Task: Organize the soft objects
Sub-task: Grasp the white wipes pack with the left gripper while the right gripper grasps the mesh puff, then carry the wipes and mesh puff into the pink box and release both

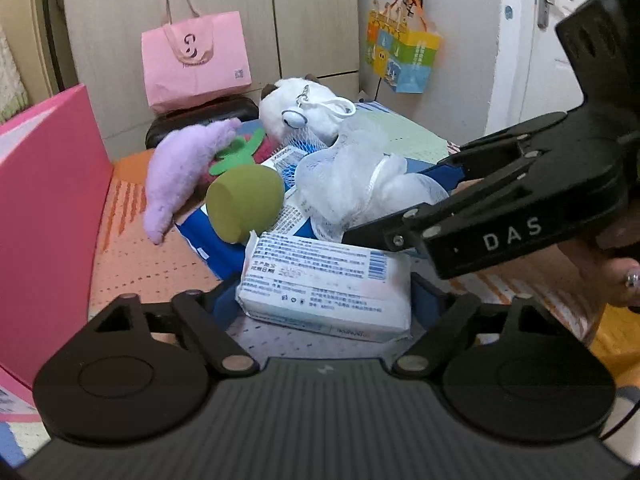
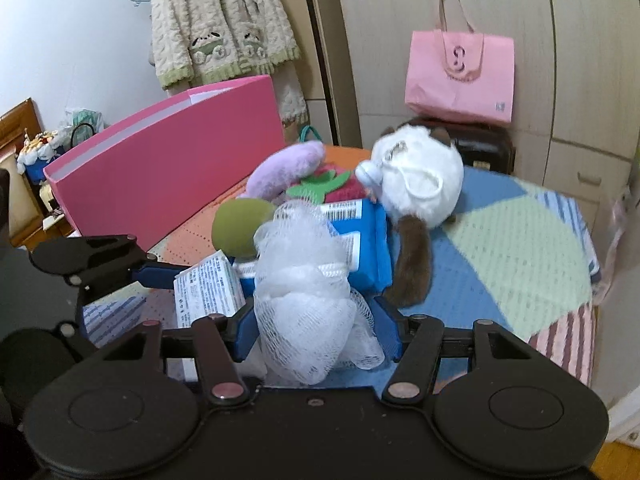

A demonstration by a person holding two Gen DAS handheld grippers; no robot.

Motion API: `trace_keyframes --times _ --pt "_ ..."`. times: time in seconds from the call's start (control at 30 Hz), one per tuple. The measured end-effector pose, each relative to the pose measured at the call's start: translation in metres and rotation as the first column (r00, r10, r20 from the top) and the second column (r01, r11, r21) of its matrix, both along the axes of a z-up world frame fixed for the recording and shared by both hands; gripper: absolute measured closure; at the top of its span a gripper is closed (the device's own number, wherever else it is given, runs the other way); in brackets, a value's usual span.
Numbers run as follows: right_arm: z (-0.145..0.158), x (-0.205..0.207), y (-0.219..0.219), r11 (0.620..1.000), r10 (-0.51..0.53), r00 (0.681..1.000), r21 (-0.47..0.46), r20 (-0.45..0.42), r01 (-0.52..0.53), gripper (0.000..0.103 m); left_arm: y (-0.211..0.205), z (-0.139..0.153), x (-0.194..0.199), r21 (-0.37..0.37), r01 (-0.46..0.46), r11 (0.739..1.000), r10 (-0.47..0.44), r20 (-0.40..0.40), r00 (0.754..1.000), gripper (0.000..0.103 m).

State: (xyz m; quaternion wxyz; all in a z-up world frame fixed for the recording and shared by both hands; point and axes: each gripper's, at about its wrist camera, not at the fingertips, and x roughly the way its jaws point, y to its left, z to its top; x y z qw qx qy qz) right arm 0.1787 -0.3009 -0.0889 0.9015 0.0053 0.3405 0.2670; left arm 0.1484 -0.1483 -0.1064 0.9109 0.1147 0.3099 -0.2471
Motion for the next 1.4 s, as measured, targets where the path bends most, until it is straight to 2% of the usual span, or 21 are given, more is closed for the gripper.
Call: trace_keyframes --times 0.07,0.2,0.4,0.63,0.83,0.93,1.2,1.4 --pt "-0.001 -0.001 0.0 1.0 -0.002 1.0 0.013 -0.003 0.002 0.041 0.0 -0.001 -0.004 0.008 0.003 1.0 -0.003 0.008 1.0 0.021" --pt "0.002 -0.007 0.004 1.0 -0.018 0.999 -0.008 0.033 0.019 0.057 0.005 0.0 -0.009 -0.007 -0.002 1.0 0.002 0.006 1.0 0.022" --pt "0.006 -0.022 0.008 0.998 -0.037 0.996 -0.043 0.078 0.04 0.068 0.02 0.006 -0.016 -0.043 -0.017 0.999 0.016 -0.023 1.0 0.022" --pt "0.009 -0.043 0.01 0.996 -0.066 0.994 -0.051 0.09 0.07 0.07 0.048 0.015 -0.022 -0.123 -0.06 0.991 0.05 -0.08 0.996 0.022" --pt "0.011 -0.068 0.016 0.993 -0.095 0.992 -0.063 0.085 0.101 0.07 0.071 0.023 -0.03 -0.159 -0.084 0.984 0.066 -0.115 0.991 0.022" --pt "0.015 -0.081 0.021 0.992 -0.093 0.992 -0.073 0.081 0.099 0.07 0.083 0.026 -0.032 -0.177 -0.097 0.979 0.068 -0.162 0.984 0.022" --pt "0.032 -0.113 0.051 0.996 -0.008 0.998 -0.088 0.056 0.013 0.07 0.111 0.028 -0.037 -0.2 -0.112 0.973 0.057 -0.263 0.963 0.022" --pt "0.05 -0.126 0.079 0.987 0.101 0.994 -0.13 0.04 -0.095 0.07 0.131 0.034 -0.043 -0.2 -0.072 0.977 0.008 -0.307 0.952 0.022"
